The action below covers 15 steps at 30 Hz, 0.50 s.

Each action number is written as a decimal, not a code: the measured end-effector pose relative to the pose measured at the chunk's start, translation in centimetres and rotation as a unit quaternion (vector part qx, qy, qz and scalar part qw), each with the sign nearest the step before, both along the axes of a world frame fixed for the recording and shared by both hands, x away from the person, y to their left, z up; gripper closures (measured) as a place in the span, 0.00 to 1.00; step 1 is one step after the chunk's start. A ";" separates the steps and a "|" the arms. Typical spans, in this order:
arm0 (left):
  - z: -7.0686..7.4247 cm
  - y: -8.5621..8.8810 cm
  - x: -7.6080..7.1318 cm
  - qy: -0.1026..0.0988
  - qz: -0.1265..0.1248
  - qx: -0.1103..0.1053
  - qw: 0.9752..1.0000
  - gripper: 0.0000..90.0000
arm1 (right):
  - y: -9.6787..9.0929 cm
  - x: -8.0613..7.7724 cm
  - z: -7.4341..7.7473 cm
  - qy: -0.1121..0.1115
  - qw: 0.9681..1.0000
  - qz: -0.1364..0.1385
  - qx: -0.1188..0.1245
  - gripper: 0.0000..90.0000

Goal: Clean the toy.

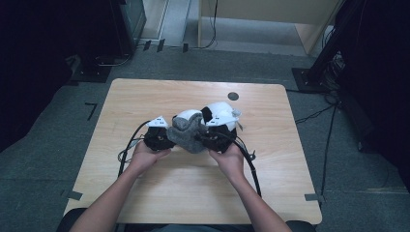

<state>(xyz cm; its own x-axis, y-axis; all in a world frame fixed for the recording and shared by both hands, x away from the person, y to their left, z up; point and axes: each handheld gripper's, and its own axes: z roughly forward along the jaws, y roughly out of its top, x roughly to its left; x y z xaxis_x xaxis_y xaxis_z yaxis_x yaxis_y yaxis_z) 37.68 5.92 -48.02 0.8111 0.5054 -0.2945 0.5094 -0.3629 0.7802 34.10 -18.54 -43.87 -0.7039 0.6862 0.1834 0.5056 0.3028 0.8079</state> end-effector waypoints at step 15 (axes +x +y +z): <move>0.0 0.1 0.2 0.005 -0.015 0.000 1.000 0.87 | -6.1 0.8 0.2 0.010 0.997 -0.081 0.012 0.94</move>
<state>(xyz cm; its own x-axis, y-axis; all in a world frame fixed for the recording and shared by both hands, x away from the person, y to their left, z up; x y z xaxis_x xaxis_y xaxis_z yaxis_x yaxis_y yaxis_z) 37.87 6.04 -48.06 0.8231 0.4803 -0.3029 0.5062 -0.3788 0.7748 34.91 -24.67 -43.63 -0.5803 0.7860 0.2132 0.5623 0.1974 0.8030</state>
